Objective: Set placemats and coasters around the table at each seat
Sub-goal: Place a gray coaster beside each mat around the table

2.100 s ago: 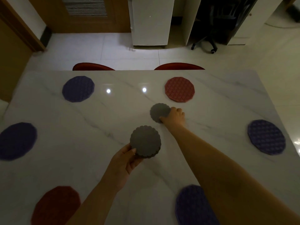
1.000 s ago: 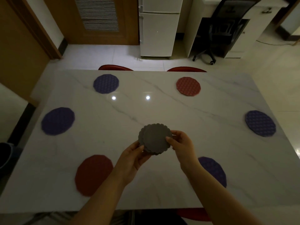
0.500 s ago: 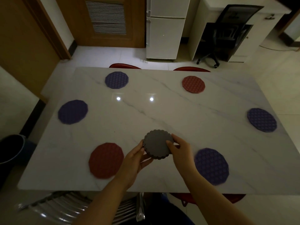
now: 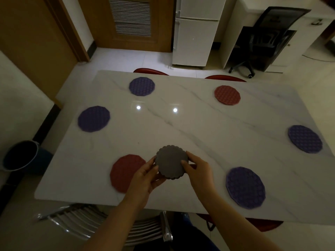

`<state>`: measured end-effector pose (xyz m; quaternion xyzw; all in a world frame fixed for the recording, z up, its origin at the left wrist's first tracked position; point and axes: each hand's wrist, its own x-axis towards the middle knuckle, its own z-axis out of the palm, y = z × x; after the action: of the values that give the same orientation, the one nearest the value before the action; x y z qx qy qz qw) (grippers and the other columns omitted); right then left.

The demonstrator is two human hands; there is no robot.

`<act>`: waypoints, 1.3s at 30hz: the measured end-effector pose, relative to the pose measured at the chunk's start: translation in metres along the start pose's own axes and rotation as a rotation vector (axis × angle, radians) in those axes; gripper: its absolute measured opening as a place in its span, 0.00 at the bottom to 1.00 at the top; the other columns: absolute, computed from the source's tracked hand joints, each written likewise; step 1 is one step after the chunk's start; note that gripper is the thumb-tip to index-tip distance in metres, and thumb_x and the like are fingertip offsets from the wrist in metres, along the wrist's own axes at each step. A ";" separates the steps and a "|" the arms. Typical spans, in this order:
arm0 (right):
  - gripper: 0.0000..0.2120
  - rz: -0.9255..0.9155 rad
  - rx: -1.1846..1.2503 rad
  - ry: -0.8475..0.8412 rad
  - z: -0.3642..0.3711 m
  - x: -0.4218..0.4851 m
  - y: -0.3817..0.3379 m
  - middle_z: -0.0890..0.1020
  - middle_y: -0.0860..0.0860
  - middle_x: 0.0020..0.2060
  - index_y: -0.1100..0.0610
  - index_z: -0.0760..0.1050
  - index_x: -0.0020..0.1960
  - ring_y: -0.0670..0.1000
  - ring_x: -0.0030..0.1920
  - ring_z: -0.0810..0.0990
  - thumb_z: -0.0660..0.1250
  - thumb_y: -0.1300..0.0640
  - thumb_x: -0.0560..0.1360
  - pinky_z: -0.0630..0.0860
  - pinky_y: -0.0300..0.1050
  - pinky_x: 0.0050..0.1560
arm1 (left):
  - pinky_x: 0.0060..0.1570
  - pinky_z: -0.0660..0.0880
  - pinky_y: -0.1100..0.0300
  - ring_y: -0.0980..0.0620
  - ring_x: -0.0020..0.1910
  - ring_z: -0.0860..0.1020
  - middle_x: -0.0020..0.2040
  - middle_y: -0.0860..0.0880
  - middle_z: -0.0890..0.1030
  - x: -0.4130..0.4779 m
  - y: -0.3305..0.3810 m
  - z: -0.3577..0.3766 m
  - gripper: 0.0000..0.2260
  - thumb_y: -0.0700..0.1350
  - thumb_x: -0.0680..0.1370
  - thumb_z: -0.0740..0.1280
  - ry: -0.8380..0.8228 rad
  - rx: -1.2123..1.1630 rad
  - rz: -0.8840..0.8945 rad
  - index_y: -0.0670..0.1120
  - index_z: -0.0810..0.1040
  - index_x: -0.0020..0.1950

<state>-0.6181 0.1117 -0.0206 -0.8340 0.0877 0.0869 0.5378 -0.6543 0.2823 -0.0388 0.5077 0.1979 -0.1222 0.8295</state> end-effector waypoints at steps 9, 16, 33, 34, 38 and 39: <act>0.03 0.026 0.155 -0.047 0.044 0.006 -0.023 0.82 0.48 0.43 0.50 0.75 0.48 0.45 0.44 0.82 0.65 0.57 0.76 0.79 0.34 0.40 | 0.46 0.81 0.56 0.46 0.54 0.82 0.58 0.46 0.83 -0.010 0.015 -0.046 0.17 0.39 0.79 0.64 0.202 -0.092 0.021 0.49 0.74 0.67; 0.02 0.320 0.362 -0.118 0.032 0.051 -0.028 0.80 0.57 0.45 0.58 0.74 0.48 0.54 0.43 0.82 0.63 0.62 0.77 0.80 0.42 0.32 | 0.43 0.81 0.58 0.49 0.54 0.82 0.57 0.48 0.82 -0.017 0.025 -0.088 0.13 0.38 0.79 0.63 0.353 -0.146 0.126 0.51 0.76 0.61; 0.12 0.400 -0.289 -0.130 0.052 0.025 0.063 0.81 0.57 0.49 0.60 0.73 0.58 0.55 0.44 0.80 0.65 0.60 0.75 0.80 0.50 0.46 | 0.40 0.81 0.58 0.48 0.52 0.82 0.60 0.43 0.80 -0.027 0.023 -0.100 0.15 0.37 0.79 0.63 0.322 -0.201 0.096 0.48 0.74 0.63; 0.13 0.375 -0.350 -0.131 0.051 0.024 0.063 0.81 0.56 0.49 0.60 0.74 0.59 0.54 0.44 0.80 0.64 0.59 0.75 0.78 0.47 0.44 | 0.40 0.81 0.58 0.48 0.52 0.82 0.60 0.43 0.80 -0.028 0.023 -0.100 0.14 0.37 0.78 0.63 0.316 -0.197 0.092 0.48 0.74 0.63; 0.18 0.307 -0.499 -0.223 0.045 0.018 0.064 0.80 0.55 0.55 0.57 0.72 0.65 0.54 0.53 0.79 0.64 0.55 0.76 0.73 0.42 0.49 | 0.40 0.82 0.57 0.48 0.52 0.82 0.61 0.43 0.80 -0.029 0.021 -0.100 0.14 0.37 0.78 0.64 0.295 -0.193 0.077 0.50 0.75 0.62; 0.20 0.303 -0.498 -0.241 0.043 0.016 0.064 0.79 0.55 0.58 0.57 0.70 0.67 0.54 0.56 0.78 0.64 0.54 0.76 0.73 0.43 0.53 | 0.41 0.82 0.57 0.48 0.53 0.82 0.62 0.43 0.79 -0.029 0.020 -0.099 0.15 0.37 0.78 0.64 0.285 -0.192 0.072 0.49 0.75 0.63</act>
<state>-0.6203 0.1240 -0.0979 -0.9012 0.1225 0.2830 0.3046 -0.6923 0.3795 -0.0505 0.4453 0.3058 0.0004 0.8415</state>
